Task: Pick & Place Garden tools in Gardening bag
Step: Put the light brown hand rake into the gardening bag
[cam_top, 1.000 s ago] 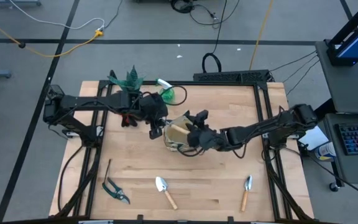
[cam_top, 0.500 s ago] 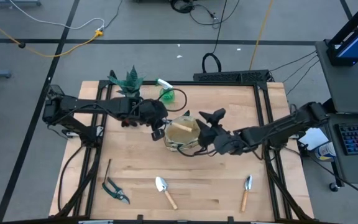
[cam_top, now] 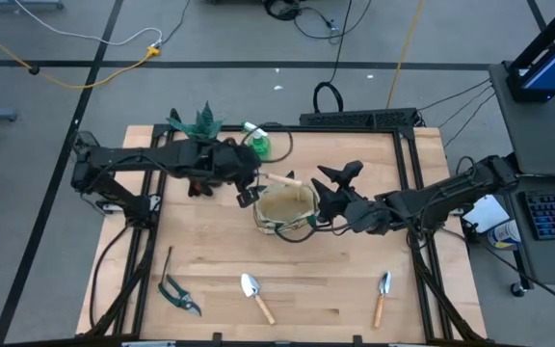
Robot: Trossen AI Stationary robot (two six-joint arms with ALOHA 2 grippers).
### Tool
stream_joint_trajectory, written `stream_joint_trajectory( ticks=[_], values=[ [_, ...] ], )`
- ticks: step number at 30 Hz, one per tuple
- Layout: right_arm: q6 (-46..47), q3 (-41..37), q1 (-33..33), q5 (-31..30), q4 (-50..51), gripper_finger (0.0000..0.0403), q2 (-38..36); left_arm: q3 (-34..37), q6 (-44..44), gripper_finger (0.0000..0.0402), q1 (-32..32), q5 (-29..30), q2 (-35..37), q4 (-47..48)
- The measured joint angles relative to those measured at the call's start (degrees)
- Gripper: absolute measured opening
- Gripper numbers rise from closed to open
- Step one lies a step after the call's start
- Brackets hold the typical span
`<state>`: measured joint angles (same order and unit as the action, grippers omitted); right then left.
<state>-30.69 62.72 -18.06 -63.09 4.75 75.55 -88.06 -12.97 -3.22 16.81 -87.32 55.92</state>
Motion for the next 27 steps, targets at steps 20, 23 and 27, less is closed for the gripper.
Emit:
stream_joint_trajectory(
  ticks=[20, 23, 27],
  values=[
    [3.2, -6.3, 0.0, -0.1, -0.3, 0.0179, 0.1, -10.9, -2.7, 0.0051, 0.0, 0.9, -21.3, 16.0],
    [5.1, -7.9, 0.0, -0.1, -0.2, 0.0176, 0.1, -10.9, -2.8, 0.0051, 0.0, 0.9, -21.6, 14.4],
    [6.6, -9.6, 0.0, -0.1, -0.2, 0.0176, 0.1, -10.9, -3.1, 0.0051, 0.0, 1.1, -22.2, 12.3]
  ],
)
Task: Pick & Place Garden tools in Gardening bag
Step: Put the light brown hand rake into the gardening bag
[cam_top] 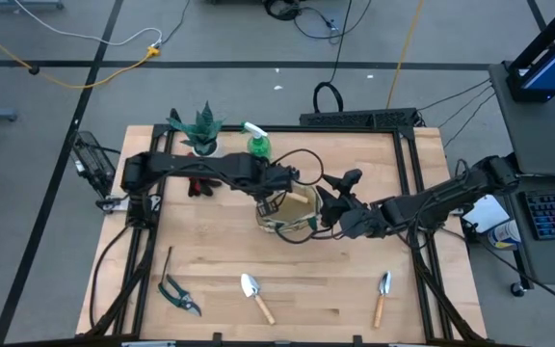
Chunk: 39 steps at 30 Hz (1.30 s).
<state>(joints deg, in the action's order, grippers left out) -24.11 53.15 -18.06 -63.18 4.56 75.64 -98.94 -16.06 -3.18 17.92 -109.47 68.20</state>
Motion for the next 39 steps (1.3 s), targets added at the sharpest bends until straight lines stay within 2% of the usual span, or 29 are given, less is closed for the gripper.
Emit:
stream_joint_trajectory(
  ticks=[10, 22, 24, 28, 31, 39],
  values=[
    [1.0, -2.2, 0.0, 0.3, 0.0, 0.0175, 0.0, 0.1, -0.3, 0.0051, 1.0, 0.3, -1.5, -0.8],
    [4.0, -3.8, 0.0, 0.5, 0.0, 0.0173, 0.0, -1.9, -0.6, 0.0051, 5.0, 1.1, 0.6, -0.4],
    [4.9, -3.8, 0.0, 2.5, 0.0, 0.0173, 0.0, -2.1, -0.6, 0.0051, 5.5, 1.1, 0.7, -1.0],
    [5.5, -3.8, 0.0, 10.7, 0.0, 0.0168, 0.0, -2.1, 1.0, 0.0051, 5.6, 1.1, 0.7, -1.3],
    [5.5, -3.8, 0.0, 13.9, 0.0, 0.0166, 0.0, -2.1, 2.5, 0.0051, 5.6, 5.8, 1.0, -0.5],
    [4.6, -3.8, 0.9, 13.6, -0.5, 0.0165, 0.0, -4.2, 10.4, 0.0051, 7.4, 23.0, 1.3, -4.2]
  ],
)
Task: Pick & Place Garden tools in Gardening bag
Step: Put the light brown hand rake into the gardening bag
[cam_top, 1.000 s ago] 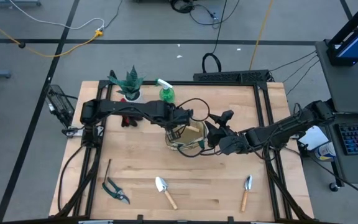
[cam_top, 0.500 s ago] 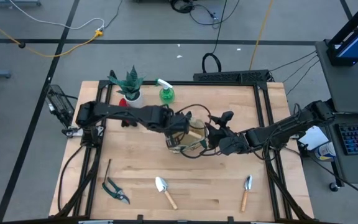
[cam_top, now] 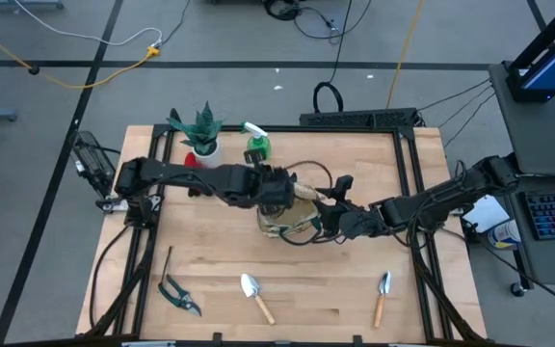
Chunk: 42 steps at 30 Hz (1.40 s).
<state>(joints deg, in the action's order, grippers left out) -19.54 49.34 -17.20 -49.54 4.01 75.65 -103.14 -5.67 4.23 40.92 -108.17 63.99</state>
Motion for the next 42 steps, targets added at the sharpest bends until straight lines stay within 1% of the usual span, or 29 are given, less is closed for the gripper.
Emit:
stream_joint_trajectory(
  ticks=[7, 11, 14, 16, 17, 21, 30, 33, 38, 42],
  values=[
    [-0.9, 0.0, 1.0, 0.2, 0.7, 0.0164, 0.1, -0.1, 7.3, 0.0052, 3.1, 9.9, -2.8, 0.1],
    [-0.8, 0.0, 0.9, 0.3, 0.9, 0.0164, 0.1, -0.1, 8.4, 0.0052, 4.3, 11.7, -2.9, 2.0],
    [-0.7, 0.0, 1.0, 0.4, 1.0, 0.0163, 0.1, 0.0, 7.5, 0.0052, 4.7, 13.3, -2.7, 5.9],
    [-0.1, 0.0, 0.7, 0.2, 1.0, 0.0163, -0.1, 0.1, 6.9, 0.0051, 4.8, 13.6, -2.7, 9.1],
    [0.5, 0.0, 0.7, 0.4, 0.8, 0.0163, -0.1, 0.2, 6.4, 0.0051, 4.8, 14.0, -2.6, 9.2],
    [2.2, 0.0, 0.6, 4.7, 1.0, 0.0166, -0.1, 0.1, 4.2, 0.0051, 4.8, 14.2, -2.6, 11.2],
    [2.6, 0.0, 0.7, 4.6, 0.7, 0.0162, 0.0, 0.0, 6.1, 0.0051, 6.0, 13.0, -3.2, 8.6],
    [2.6, 0.0, 0.6, 4.6, 0.6, 0.0163, 0.0, 0.0, 9.4, 0.0051, 6.0, 13.4, -5.1, 7.1],
    [2.9, 0.0, 0.6, 4.7, 0.6, 0.0164, 0.0, 0.1, 15.3, 0.0051, 6.0, 16.7, -7.8, 2.0],
    [3.8, 0.0, 0.6, 4.8, 1.0, 0.0161, 0.0, 0.1, 16.6, 0.0051, 6.4, 17.8, -9.0, 0.4]
  ],
)
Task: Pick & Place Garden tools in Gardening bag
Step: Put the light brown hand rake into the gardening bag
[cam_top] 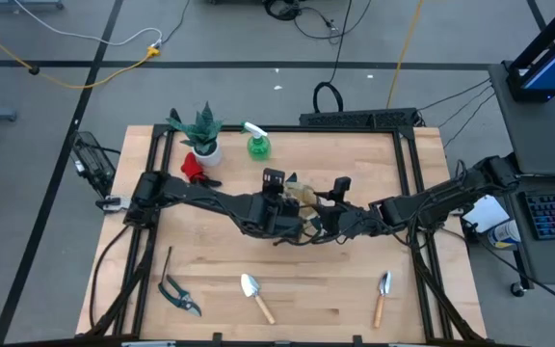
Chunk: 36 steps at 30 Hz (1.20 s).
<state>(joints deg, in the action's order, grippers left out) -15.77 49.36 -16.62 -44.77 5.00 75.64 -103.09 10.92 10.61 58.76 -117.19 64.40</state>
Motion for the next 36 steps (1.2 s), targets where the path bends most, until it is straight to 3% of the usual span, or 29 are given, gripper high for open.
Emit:
stream_joint_trajectory(
  ticks=[5, 12, 17, 22, 36],
  values=[
    [0.1, 0.0, 0.0, 0.0, -0.1, 0.016, 0.0, 0.0, -1.2, 0.0051, 0.0, -1.6, 0.0, -0.7],
    [0.1, 0.0, 0.0, 0.1, -0.1, 0.016, 0.0, 0.0, 2.3, 0.0051, -0.8, -14.1, 0.0, -0.6],
    [0.1, 0.0, 0.0, 0.1, -0.2, 0.016, 0.0, 0.0, 5.9, 0.0051, -1.1, -15.7, 0.0, -0.6],
    [0.1, 0.0, 0.0, 0.1, -0.2, 0.016, 0.0, 0.0, 8.5, 0.0053, -2.4, -21.4, 0.0, -0.8],
    [0.2, 0.0, 0.0, 0.2, -0.2, 0.016, 0.0, 0.0, 10.7, 0.0125, -3.2, -21.7, 0.0, 2.1]
  ],
)
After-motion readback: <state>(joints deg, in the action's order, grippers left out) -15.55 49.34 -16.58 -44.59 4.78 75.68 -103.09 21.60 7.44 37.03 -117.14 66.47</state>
